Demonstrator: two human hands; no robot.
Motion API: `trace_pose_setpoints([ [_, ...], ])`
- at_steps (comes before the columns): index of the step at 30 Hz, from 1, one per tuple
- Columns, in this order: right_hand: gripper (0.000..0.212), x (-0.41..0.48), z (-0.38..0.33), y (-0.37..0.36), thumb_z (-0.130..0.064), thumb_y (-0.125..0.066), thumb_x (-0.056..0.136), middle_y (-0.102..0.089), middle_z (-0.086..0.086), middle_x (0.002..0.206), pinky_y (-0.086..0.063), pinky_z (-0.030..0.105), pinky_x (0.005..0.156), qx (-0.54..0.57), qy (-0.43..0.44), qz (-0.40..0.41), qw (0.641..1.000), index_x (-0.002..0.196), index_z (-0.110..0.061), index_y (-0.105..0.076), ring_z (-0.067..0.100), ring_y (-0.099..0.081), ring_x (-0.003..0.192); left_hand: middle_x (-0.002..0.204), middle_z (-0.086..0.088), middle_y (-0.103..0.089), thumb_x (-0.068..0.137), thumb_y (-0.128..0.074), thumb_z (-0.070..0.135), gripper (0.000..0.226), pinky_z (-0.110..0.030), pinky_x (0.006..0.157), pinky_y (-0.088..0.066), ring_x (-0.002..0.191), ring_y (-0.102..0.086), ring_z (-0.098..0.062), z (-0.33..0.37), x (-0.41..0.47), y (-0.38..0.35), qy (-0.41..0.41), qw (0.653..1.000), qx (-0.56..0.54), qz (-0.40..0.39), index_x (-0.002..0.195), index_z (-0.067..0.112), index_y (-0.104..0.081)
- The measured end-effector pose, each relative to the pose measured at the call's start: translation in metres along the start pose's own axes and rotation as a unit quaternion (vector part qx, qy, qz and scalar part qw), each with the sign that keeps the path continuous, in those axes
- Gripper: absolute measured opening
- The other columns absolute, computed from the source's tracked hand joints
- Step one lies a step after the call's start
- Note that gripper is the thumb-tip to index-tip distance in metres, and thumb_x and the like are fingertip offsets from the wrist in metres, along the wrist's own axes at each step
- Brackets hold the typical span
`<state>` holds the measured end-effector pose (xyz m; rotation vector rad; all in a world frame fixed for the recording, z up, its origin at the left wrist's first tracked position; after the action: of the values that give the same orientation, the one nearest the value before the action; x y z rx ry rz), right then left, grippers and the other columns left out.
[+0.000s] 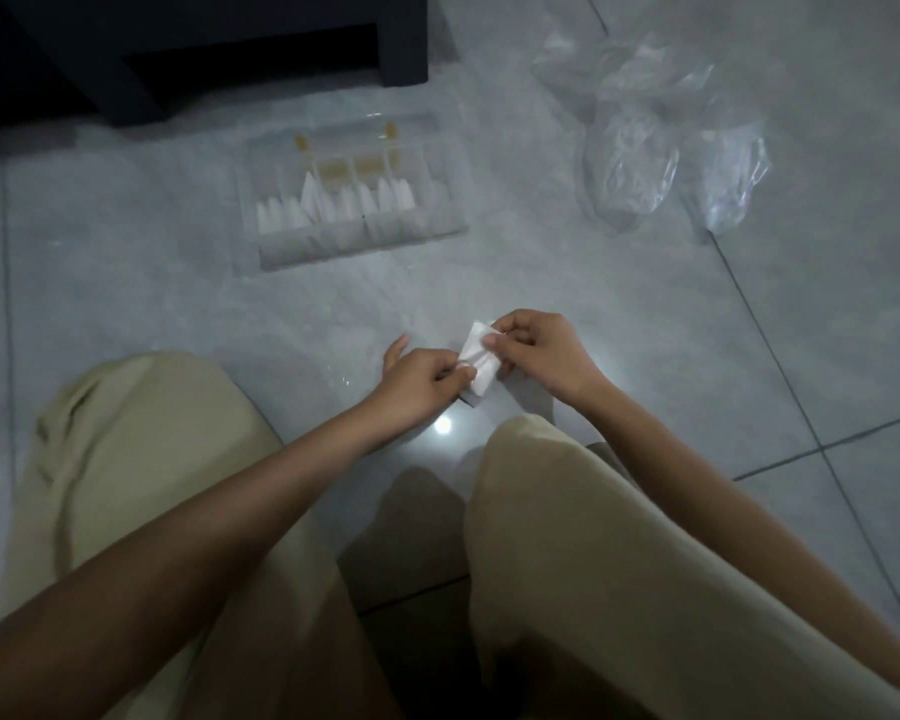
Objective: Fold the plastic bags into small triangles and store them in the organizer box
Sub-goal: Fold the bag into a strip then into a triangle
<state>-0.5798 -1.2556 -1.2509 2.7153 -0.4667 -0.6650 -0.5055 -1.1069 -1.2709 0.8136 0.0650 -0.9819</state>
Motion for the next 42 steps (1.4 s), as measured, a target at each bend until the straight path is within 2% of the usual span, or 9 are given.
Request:
trace_pose_setpoints([
  [5,0.022,0.015,0.011,-0.008,-0.014,-0.064,0.090,-0.062,-0.004,0.056,-0.053,0.036,0.067,-0.087,-0.027,0.048,0.995,0.069,-0.021,-0.062,0.014,-0.060,0.053,0.057,0.005,-0.042,0.099,-0.045,0.034,0.045,-0.033,0.110,-0.020,0.064,-0.043,-0.007,0.012,0.011,0.004,0.048,0.996,0.077,-0.001,0.057,0.019,-0.039],
  [11,0.012,0.017,0.015,-0.008,-0.022,-0.061,0.092,-0.066,0.000,0.079,-0.042,0.023,0.055,-0.150,-0.051,0.105,0.982,0.083,-0.015,-0.065,0.014,-0.059,0.070,0.060,0.006,-0.044,0.095,-0.049,0.033,0.035,-0.032,0.099,-0.025,0.069,-0.046,-0.013,0.022,0.022,0.001,0.100,0.985,0.137,0.004,0.063,0.019,-0.048],
  [17,0.010,0.011,0.018,-0.009,-0.022,-0.059,0.092,-0.053,-0.010,0.068,-0.031,0.022,0.049,-0.187,-0.064,0.146,0.969,0.084,-0.017,-0.056,0.006,-0.049,0.062,0.072,0.002,-0.059,0.093,-0.049,0.029,0.033,-0.033,0.092,-0.024,0.075,-0.048,-0.017,0.029,0.032,0.003,0.140,0.971,0.194,-0.027,0.061,0.019,-0.044],
  [28,0.016,0.021,0.018,-0.003,-0.023,-0.066,0.087,-0.066,-0.001,0.079,-0.047,0.032,0.064,-0.159,-0.106,0.129,0.973,0.078,-0.012,-0.061,0.018,-0.062,0.076,0.070,0.004,-0.050,0.090,-0.056,0.038,0.022,-0.035,0.085,-0.026,0.097,-0.058,-0.020,0.035,0.036,0.010,0.160,0.963,0.193,-0.099,0.077,0.020,-0.056],
  [33,0.030,0.022,0.016,-0.002,-0.021,-0.069,0.085,-0.056,-0.007,0.070,-0.039,0.028,0.062,-0.146,-0.111,0.121,0.976,0.065,-0.023,-0.048,0.018,-0.058,0.075,0.088,0.002,-0.069,0.085,-0.067,0.025,0.006,-0.030,0.083,-0.047,0.093,-0.064,-0.019,0.028,0.025,0.034,0.083,0.996,0.016,-0.002,0.079,0.023,-0.065],
  [35,0.030,0.021,0.016,-0.003,-0.022,-0.069,0.085,-0.057,-0.006,0.071,-0.040,0.028,0.063,-0.147,-0.114,0.122,0.975,0.065,-0.023,-0.047,0.019,-0.058,0.076,0.104,0.000,-0.069,0.087,-0.060,0.026,0.015,-0.036,0.090,-0.048,0.100,-0.064,-0.020,0.027,0.018,0.039,-0.041,0.991,0.092,0.085,0.099,0.020,-0.067],
  [38,0.027,0.021,0.016,-0.003,-0.019,-0.067,0.085,-0.060,-0.004,0.073,-0.045,0.030,0.066,-0.146,-0.113,0.125,0.975,0.065,-0.023,-0.048,0.021,-0.061,0.078,0.145,-0.006,-0.048,0.090,-0.048,0.037,0.049,-0.041,0.109,-0.030,0.131,-0.047,-0.021,0.023,-0.003,0.019,-0.263,0.922,0.283,0.000,0.136,0.018,-0.052],
  [40,0.029,0.020,0.015,-0.003,-0.019,-0.067,0.084,-0.057,-0.006,0.069,-0.041,0.029,0.064,-0.146,-0.111,0.123,0.975,0.064,-0.023,-0.047,0.020,-0.060,0.075,0.159,-0.009,-0.023,0.094,-0.041,0.050,0.068,-0.045,0.118,-0.012,0.145,-0.026,-0.018,0.008,-0.017,0.002,-0.304,0.860,0.405,-0.063,0.150,0.012,-0.030],
  [42,0.030,0.020,0.013,-0.003,-0.021,-0.069,0.084,-0.056,-0.007,0.067,-0.039,0.028,0.063,-0.148,-0.108,0.120,0.976,0.065,-0.022,-0.046,0.019,-0.058,0.074,0.162,-0.010,-0.002,0.095,-0.032,0.058,0.080,-0.048,0.117,0.003,0.149,-0.009,-0.017,-0.003,-0.028,-0.002,-0.266,0.837,0.463,-0.123,0.154,0.010,-0.008],
])
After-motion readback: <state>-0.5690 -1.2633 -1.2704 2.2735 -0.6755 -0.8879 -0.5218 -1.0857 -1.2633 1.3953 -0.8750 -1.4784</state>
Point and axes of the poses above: each hand's wrist, its own x-axis towards the middle knuckle, its own y-axis out of the back of the hand, z = x × y, the point moved 2 cm from there along x, towards the middle knuckle
